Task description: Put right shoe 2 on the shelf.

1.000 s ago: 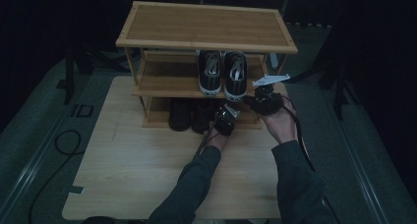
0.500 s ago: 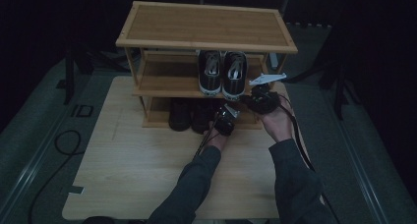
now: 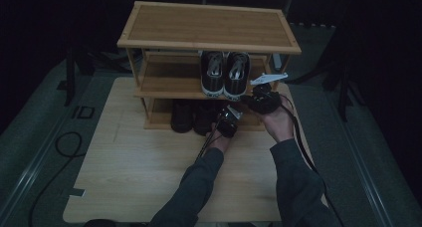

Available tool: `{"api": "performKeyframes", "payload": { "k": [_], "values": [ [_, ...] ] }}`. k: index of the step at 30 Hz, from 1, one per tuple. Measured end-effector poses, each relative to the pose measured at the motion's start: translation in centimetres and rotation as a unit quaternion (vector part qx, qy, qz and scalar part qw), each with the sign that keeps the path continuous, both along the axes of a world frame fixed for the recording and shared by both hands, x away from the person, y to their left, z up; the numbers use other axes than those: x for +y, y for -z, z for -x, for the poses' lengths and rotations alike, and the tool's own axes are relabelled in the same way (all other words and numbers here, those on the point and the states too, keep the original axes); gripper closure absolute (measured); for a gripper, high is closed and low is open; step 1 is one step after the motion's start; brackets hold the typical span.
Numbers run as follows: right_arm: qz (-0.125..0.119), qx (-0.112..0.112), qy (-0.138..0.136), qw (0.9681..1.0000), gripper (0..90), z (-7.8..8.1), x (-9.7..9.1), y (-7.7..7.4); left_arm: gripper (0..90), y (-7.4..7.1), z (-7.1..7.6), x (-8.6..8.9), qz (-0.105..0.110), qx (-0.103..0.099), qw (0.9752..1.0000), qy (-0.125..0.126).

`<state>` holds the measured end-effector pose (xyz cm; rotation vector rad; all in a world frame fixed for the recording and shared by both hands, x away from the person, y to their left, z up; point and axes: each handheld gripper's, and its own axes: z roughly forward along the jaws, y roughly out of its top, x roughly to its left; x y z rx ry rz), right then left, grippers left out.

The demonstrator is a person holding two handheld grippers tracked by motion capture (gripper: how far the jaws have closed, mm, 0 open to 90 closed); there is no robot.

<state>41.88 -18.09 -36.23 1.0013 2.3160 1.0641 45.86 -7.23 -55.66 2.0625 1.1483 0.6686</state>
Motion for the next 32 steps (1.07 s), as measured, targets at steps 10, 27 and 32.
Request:
{"api": "performKeyframes", "payload": {
  "k": [10, 27, 32],
  "values": [
    [0.002, -0.005, 0.004, 1.0, 90.0, 0.1, -0.4, 0.3, 90.0, 0.0, 0.0, 0.0, -0.001, 0.0, 1.0, 0.001],
    [-0.011, 0.01, 0.045, 0.9989, 90.0, 1.0, -4.6, 1.9, 90.0, 0.0, 0.1, -0.1, -0.009, -0.003, 1.0, 0.0],
    [-0.011, 0.025, 0.054, 0.9981, 90.0, 0.7, -5.0, 3.0, 90.0, 0.0, 0.0, -0.1, -0.005, -0.001, 1.0, 0.004]
  ]
}}
